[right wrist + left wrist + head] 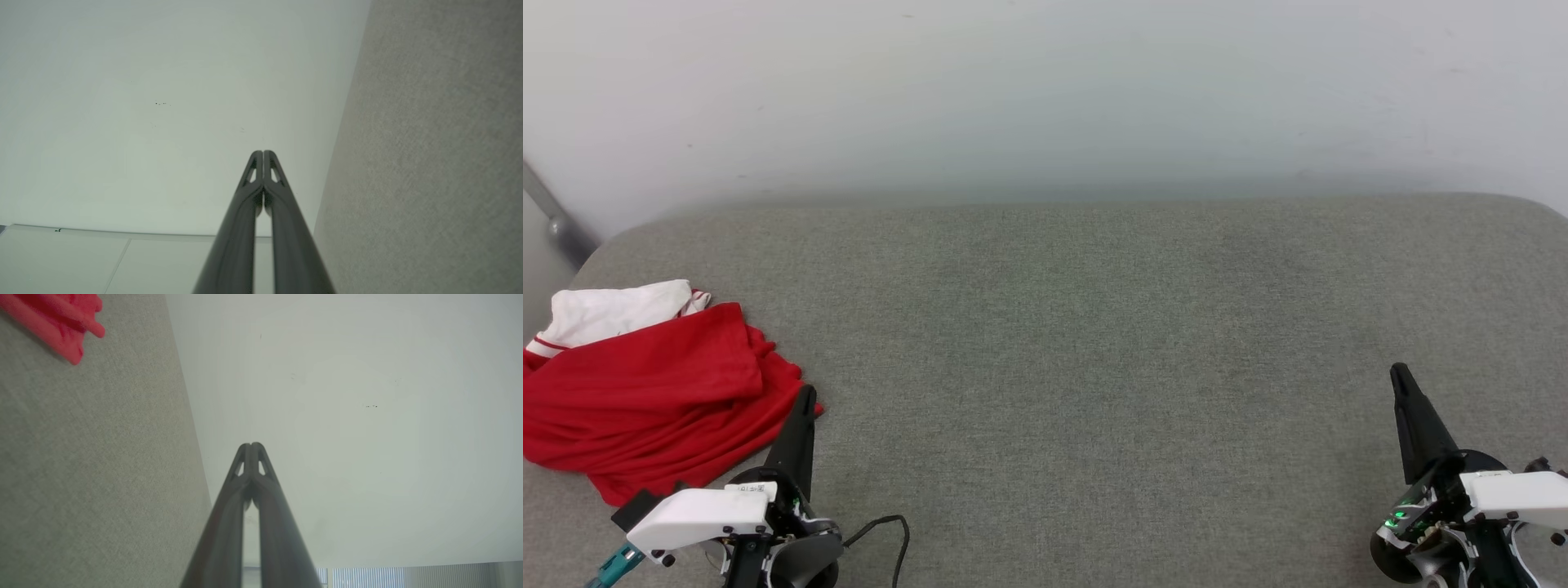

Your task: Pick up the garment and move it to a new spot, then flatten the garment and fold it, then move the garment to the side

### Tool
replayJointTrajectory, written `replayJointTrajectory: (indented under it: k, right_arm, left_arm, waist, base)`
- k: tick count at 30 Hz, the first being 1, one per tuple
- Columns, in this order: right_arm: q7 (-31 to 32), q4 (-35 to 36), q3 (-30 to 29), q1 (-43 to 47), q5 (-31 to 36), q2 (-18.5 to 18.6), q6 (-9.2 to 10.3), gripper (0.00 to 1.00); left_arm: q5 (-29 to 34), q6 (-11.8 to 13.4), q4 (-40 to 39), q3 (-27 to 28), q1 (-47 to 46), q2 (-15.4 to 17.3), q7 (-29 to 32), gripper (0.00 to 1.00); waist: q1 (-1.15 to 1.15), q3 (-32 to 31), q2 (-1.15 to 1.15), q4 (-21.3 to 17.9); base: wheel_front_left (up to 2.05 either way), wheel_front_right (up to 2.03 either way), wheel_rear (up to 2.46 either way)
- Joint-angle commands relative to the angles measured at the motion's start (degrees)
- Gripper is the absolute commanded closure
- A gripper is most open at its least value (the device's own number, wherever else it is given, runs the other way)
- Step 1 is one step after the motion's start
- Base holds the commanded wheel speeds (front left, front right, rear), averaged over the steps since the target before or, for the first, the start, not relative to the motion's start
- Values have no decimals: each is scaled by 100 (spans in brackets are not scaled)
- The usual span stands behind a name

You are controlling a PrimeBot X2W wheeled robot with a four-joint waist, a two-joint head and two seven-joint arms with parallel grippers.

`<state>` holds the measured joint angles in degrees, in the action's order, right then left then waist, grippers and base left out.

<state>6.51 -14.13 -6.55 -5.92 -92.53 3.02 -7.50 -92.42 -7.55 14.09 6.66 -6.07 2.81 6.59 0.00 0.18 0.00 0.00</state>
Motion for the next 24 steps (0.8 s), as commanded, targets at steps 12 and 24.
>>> replayJointTrajectory:
  k: [12,24]
  right_arm:
    - [8,-8,-5,-73,34,-23,2,100]
    - [8,-8,-4,-73,33,-23,2,100]
  left_arm:
    - [10,-17,2,15,-38,-12,12,100]
    - [9,-17,2,14,-38,-12,10,100]
  waist:
    - [0,0,0,0]
    - [0,0,0,0]
  base:
    - [0,0,0]
    - [0,0,0]
